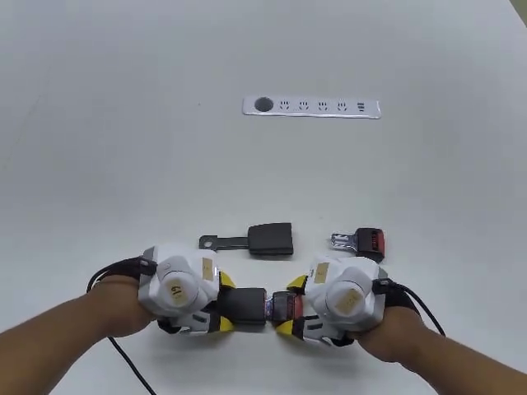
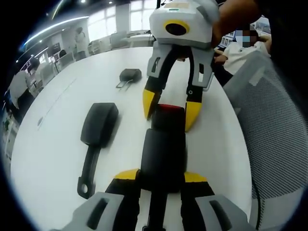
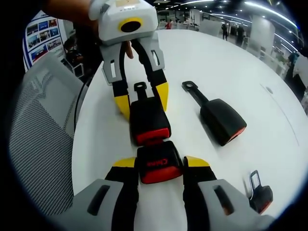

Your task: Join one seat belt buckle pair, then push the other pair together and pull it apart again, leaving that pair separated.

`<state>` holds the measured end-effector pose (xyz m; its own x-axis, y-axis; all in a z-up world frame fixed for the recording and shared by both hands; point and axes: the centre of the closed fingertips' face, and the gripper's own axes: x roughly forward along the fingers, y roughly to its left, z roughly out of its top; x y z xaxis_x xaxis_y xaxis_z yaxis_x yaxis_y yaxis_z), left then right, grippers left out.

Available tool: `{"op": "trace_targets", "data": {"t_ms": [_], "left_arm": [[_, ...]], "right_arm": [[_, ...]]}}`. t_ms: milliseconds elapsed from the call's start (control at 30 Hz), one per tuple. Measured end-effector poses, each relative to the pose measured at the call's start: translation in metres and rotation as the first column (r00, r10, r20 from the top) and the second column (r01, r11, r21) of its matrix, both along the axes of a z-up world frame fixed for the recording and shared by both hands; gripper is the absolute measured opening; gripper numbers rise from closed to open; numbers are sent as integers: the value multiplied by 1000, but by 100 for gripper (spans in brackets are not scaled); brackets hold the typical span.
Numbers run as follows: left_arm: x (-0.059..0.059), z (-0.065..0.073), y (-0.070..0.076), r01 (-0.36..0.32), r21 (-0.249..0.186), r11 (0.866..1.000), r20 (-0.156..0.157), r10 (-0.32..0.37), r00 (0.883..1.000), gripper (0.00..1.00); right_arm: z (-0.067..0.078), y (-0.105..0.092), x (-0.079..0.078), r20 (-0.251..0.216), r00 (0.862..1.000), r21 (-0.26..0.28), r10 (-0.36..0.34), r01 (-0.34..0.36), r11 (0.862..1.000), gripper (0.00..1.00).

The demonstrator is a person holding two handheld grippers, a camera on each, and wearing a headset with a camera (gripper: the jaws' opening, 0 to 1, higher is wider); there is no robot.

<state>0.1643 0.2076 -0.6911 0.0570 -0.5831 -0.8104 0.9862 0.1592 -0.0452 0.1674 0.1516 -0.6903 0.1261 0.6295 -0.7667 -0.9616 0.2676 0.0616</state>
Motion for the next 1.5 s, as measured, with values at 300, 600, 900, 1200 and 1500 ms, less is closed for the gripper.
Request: {"op": "trace_targets", "data": {"t_ms": [300, 600, 900, 1200, 1500], "left_arm": [[0, 0, 1, 1, -12, 1000, 1, -1, 1000, 33], [2, 0, 3, 21, -29, 999, -6, -21, 1000, 33], [2, -1, 6, 36, -66, 997, 4, -36, 999, 32], [1, -1, 8, 47, -101, 994, -8, -48, 999, 32], [-1, 1, 7, 52, -140, 989, -11, -54, 998, 31]], "right_arm": [[0, -2, -2, 3, 1000, 4, -2, 2, 1000, 35], [1, -3, -2, 9, 1000, 41, 19, -19, 999, 35], [-1, -4, -2, 20, 999, 80, 43, -45, 996, 34], [-1, -5, -2, 34, 996, 101, 79, -82, 992, 34], [4, -3, -4, 54, 994, 133, 93, -100, 986, 33]]}}
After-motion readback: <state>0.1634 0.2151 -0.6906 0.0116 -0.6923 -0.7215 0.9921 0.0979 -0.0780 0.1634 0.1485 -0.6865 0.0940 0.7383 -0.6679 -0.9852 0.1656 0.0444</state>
